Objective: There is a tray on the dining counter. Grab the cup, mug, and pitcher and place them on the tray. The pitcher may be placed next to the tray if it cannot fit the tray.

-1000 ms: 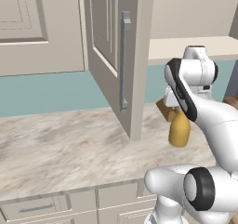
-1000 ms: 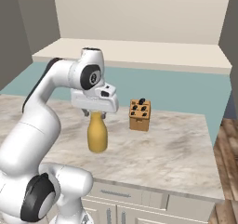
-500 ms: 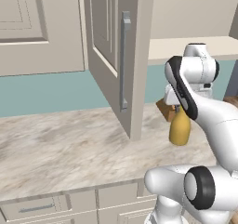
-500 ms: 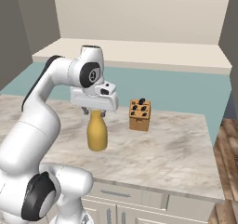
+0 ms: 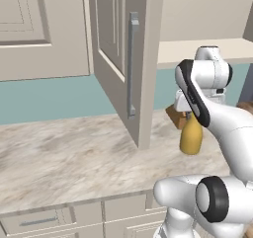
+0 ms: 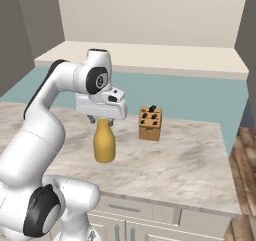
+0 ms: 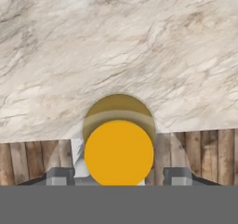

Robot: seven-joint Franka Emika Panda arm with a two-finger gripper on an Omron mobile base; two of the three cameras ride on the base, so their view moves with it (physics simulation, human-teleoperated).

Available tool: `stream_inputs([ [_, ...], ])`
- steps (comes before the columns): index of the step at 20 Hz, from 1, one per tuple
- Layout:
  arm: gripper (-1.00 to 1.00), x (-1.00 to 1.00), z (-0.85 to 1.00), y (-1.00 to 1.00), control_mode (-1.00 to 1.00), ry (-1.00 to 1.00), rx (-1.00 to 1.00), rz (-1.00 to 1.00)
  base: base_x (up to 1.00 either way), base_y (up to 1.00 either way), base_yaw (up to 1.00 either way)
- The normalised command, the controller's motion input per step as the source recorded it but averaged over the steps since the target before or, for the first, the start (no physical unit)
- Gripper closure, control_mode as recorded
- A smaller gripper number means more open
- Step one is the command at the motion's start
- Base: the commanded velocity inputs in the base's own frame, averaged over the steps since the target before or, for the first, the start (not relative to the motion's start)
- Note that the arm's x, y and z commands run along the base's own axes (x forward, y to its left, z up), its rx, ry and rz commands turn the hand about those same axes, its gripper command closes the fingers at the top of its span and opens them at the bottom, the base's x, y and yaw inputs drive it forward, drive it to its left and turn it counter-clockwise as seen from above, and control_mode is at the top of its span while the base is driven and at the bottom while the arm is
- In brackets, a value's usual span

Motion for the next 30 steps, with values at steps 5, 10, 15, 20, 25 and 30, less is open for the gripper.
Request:
stream_inputs([
  [5,1.00,0.00,0.00,0.00,1.00,0.00,0.00,0.00,-0.10,0.00,-0.33],
  [10,1.00,0.00,0.00,0.00,1.00,0.00,0.00,0.00,-0.36,0.00,-0.57],
  [15,1.00,0.00,0.00,0.00,1.00,0.00,0.00,0.00,-0.77,-0.01,-0.70],
  [20,1.00,0.00,0.00,0.00,1.00,0.00,0.00,0.00,-0.76,-0.07,-0.81],
  [25,1.00,0.00,0.00,0.00,1.00,0.00,0.00,0.00,-0.57,-0.01,-0.88],
  [30,1.00,0.00,0.00,0.00,1.00,0.00,0.00,0.00,-0.31,0.00,-0.88],
])
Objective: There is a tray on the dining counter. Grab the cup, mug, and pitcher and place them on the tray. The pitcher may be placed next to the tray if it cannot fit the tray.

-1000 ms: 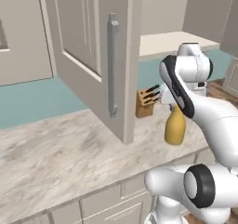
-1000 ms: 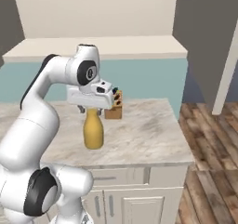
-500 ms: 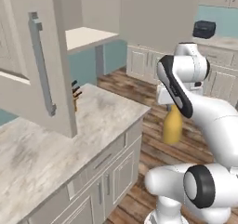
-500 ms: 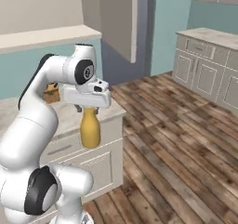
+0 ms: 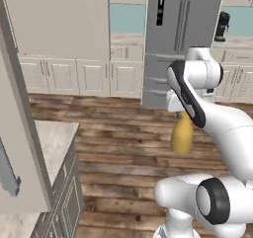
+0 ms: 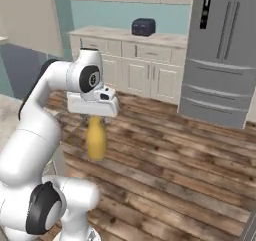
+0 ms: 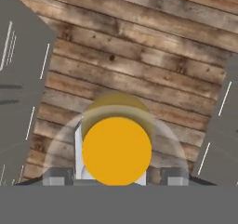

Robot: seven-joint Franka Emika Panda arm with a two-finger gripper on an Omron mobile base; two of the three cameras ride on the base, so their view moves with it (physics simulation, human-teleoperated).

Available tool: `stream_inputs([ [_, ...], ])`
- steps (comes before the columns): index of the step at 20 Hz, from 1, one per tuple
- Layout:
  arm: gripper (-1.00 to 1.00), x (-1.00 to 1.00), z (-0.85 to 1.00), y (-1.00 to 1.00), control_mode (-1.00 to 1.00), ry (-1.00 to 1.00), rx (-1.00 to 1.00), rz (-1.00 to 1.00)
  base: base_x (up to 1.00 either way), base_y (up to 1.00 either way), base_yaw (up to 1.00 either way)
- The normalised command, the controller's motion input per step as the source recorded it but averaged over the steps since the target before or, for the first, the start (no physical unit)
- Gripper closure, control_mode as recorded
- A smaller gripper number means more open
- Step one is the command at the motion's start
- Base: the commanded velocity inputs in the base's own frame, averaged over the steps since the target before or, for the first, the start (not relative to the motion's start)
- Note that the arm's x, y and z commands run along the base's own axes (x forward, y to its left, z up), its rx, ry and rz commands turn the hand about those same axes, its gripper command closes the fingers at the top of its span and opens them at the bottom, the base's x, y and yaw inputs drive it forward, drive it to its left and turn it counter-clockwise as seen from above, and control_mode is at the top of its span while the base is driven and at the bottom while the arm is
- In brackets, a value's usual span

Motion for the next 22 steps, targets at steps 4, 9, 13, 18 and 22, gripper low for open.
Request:
stream_inputs([
  [4,1.00,0.00,0.00,0.00,1.00,0.00,0.00,0.00,0.12,0.41,-0.69],
  [9,1.00,0.00,0.00,0.00,1.00,0.00,0.00,0.00,0.63,0.46,-0.41],
  [13,1.00,0.00,0.00,0.00,1.00,0.00,0.00,0.00,1.00,0.15,-0.10],
  [18,1.00,0.00,0.00,0.00,1.00,0.00,0.00,0.00,1.00,-0.24,0.00],
  [22,1.00,0.00,0.00,0.00,1.00,0.00,0.00,0.00,1.00,-0.29,0.00],
])
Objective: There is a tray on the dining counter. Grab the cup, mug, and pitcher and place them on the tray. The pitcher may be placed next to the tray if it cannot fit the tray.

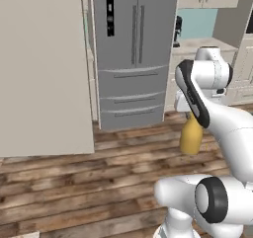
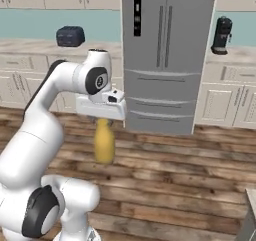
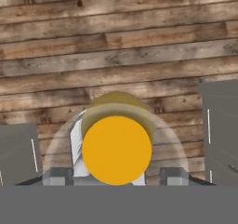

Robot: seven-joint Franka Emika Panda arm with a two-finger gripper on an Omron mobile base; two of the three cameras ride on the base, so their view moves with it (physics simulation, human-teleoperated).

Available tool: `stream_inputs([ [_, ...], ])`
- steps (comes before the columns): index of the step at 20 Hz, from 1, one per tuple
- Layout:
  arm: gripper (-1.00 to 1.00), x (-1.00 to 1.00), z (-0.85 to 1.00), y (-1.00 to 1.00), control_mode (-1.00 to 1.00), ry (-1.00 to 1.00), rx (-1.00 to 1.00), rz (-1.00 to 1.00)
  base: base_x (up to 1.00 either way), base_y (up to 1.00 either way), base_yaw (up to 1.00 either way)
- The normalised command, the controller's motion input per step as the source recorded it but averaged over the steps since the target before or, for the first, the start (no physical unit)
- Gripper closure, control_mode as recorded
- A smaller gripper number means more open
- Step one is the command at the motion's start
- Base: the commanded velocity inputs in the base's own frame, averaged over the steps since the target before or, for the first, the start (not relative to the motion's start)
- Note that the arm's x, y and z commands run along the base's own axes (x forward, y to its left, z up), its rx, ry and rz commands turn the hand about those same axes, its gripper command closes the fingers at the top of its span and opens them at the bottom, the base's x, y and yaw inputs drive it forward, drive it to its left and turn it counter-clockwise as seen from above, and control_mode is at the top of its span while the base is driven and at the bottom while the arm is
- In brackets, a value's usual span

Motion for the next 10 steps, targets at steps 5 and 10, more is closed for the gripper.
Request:
stream_inputs([
  [5,1.00,0.00,0.00,0.00,1.00,0.00,0.00,0.00,1.00,-0.06,0.00],
  [10,1.00,0.00,0.00,0.00,1.00,0.00,0.00,0.00,1.00,-0.16,0.00],
])
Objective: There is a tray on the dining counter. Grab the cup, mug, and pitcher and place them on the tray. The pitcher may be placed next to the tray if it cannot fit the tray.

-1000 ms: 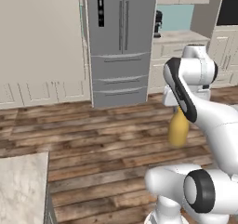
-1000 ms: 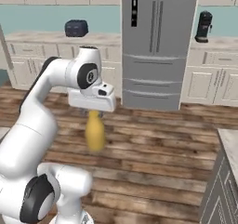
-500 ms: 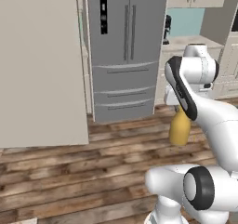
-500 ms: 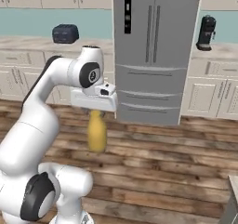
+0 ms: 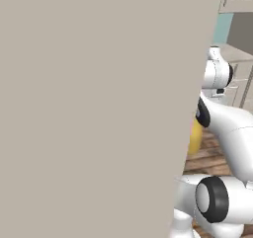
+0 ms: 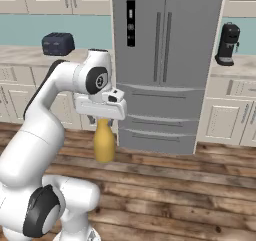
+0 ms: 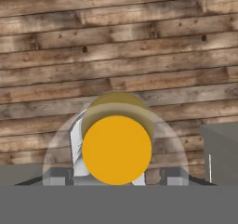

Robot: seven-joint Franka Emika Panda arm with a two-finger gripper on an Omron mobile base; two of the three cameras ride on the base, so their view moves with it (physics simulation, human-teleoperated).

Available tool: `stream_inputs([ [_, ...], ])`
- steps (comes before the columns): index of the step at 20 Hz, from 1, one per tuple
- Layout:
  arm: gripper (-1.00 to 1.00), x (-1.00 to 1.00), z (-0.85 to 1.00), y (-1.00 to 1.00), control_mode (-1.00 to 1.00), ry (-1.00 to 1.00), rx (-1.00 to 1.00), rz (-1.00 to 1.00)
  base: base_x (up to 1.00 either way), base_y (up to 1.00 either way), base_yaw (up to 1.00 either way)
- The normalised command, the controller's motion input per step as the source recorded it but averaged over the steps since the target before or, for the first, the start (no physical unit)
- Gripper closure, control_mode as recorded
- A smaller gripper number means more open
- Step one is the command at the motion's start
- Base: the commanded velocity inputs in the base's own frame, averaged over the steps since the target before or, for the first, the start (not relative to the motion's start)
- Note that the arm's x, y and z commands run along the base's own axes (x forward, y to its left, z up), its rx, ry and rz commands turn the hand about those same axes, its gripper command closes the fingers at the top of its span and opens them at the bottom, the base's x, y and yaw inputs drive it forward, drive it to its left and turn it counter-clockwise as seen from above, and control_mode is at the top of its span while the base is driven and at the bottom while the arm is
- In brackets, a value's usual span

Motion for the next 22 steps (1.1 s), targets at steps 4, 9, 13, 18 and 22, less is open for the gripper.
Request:
stream_inputs([
  [4,1.00,0.00,0.00,0.00,1.00,0.00,0.00,0.00,1.00,-0.18,-0.04],
  [9,1.00,0.00,0.00,0.00,1.00,0.00,0.00,0.00,0.96,-0.09,-0.60],
  [13,1.00,0.00,0.00,0.00,1.00,0.00,0.00,0.00,0.72,0.00,-0.84],
  [18,1.00,0.00,0.00,0.00,1.00,0.00,0.00,0.00,0.59,0.00,-0.90],
  [22,1.00,0.00,0.00,0.00,1.00,0.00,0.00,0.00,0.58,0.00,-0.91],
])
